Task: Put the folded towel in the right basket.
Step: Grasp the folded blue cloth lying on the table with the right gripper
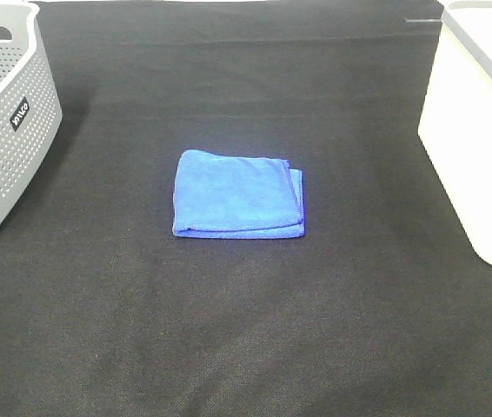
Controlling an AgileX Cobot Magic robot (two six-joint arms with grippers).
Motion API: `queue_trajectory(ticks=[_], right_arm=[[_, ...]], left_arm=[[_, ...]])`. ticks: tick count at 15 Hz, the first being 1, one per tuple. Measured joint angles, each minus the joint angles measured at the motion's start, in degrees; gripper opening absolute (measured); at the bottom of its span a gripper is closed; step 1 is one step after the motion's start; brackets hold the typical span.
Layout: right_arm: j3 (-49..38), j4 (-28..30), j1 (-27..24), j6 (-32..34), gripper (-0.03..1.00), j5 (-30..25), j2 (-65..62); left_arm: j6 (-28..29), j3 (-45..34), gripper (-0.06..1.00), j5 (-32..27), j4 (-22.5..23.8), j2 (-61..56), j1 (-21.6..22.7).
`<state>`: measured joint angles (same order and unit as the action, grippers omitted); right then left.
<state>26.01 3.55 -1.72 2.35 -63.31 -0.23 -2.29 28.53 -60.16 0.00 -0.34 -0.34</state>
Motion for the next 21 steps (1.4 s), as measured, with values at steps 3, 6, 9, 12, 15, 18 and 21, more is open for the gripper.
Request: queue_trajectory(ticks=[3, 6, 9, 12, 15, 18, 21], right_arm=[[0.0, 0.0, 0.0, 0.0, 0.89, 0.0, 0.0], [0.0, 0.0, 0.0, 0.0, 0.89, 0.0, 0.0], [0.0, 0.0, 0.0, 0.0, 0.89, 0.0, 0.0], [0.0, 0.0, 0.0, 0.0, 0.89, 0.0, 0.0], [0.0, 0.0, 0.0, 0.0, 0.89, 0.0, 0.0], [0.0, 0.0, 0.0, 0.0, 0.89, 0.0, 0.0], [0.0, -0.4, 0.0, 0.0, 0.89, 0.0, 0.0]], left_arm=[[0.0, 0.0, 0.99, 0.0, 0.0, 0.0, 0.0], [0.0, 0.0, 0.99, 0.0, 0.0, 0.0, 0.0], [0.0, 0.0, 0.99, 0.0, 0.0, 0.0, 0.0], [0.0, 0.0, 0.99, 0.0, 0.0, 0.0, 0.0], [0.0, 0.0, 0.99, 0.0, 0.0, 0.0, 0.0], [0.0, 0.0, 0.99, 0.0, 0.0, 0.0, 0.0], [0.0, 0.0, 0.99, 0.0, 0.0, 0.0, 0.0]])
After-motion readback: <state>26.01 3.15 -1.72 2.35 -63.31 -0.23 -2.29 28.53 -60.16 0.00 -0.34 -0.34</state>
